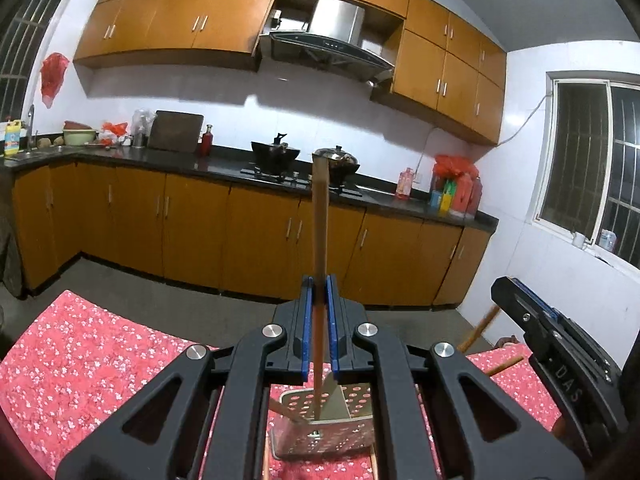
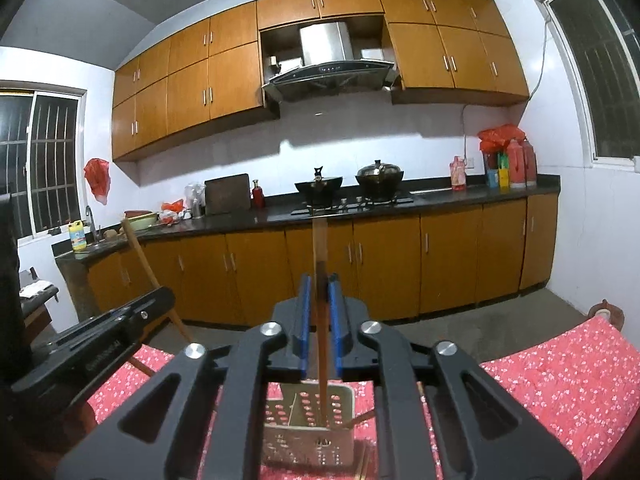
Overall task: Organize utensils
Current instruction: 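Drop the chopstick into the utensil holder by opening the left tool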
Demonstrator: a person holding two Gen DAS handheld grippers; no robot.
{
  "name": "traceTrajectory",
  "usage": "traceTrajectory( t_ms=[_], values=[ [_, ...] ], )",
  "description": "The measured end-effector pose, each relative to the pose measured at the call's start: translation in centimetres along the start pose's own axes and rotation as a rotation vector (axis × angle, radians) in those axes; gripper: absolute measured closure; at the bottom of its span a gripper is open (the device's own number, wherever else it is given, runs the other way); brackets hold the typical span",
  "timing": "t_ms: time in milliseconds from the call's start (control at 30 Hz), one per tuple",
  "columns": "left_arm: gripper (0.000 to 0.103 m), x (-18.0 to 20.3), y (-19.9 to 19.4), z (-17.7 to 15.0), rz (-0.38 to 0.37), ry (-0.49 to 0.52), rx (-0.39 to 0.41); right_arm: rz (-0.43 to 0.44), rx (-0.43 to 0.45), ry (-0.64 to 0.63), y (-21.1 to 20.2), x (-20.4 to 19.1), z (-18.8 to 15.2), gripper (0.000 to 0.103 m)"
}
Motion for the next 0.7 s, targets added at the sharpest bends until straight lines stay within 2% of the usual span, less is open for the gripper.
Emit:
traceTrajectory(
  t_ms=[33, 67, 133, 400, 467, 533, 633, 700],
  values=[
    [0.09, 0.0, -0.2, 0.1, -0.003, -0.003, -0.002, 0.001, 0.003, 0.005, -0.2, 0.1, 0.1, 0.076],
    [0.079, -0.2, -0.4, 0.2, -0.002, -0.006, -0.001, 0.005, 0.009, 0.008, -0.6, 0.2, 0.4, 0.076],
    [0.067, -0.5, -1.0, 1.0, 0.003, -0.016, 0.02, 0.006, 0.017, 0.008, -1.1, 0.2, 0.8, 0.074],
    [0.067, -1.5, -4.3, 2.3, -0.014, -0.041, 0.054, 0.045, 0.036, 0.013, -6.1, 0.7, 1.4, 0.071],
    [0.067, -2.0, -6.0, 2.1, -0.025, -0.045, 0.064, 0.069, 0.011, -0.003, -7.4, 0.8, 0.4, 0.069],
    [0.066, -2.7, -7.2, 1.7, -0.026, -0.044, 0.067, 0.06, -0.03, -0.032, -8.4, 1.3, -1.3, 0.058],
    [0.059, -4.1, -8.7, -0.2, 0.005, -0.021, 0.049, -0.03, -0.125, -0.071, -9.2, 3.6, -5.6, 0.045],
    [0.055, -5.4, -8.9, -2.6, 0.046, 0.005, 0.003, -0.077, -0.236, -0.031, -8.8, 6.0, -10.1, 0.044]
  ],
)
Point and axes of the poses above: each gripper's, at about its wrist camera, not at the fingertips, and y roughly the way its jaws point, x to its right, z to its top, the point moved 10 cm from there along y, roughly the way its jaws point, and after that the axes turned 1 degree about x, right-handed, at the moved point
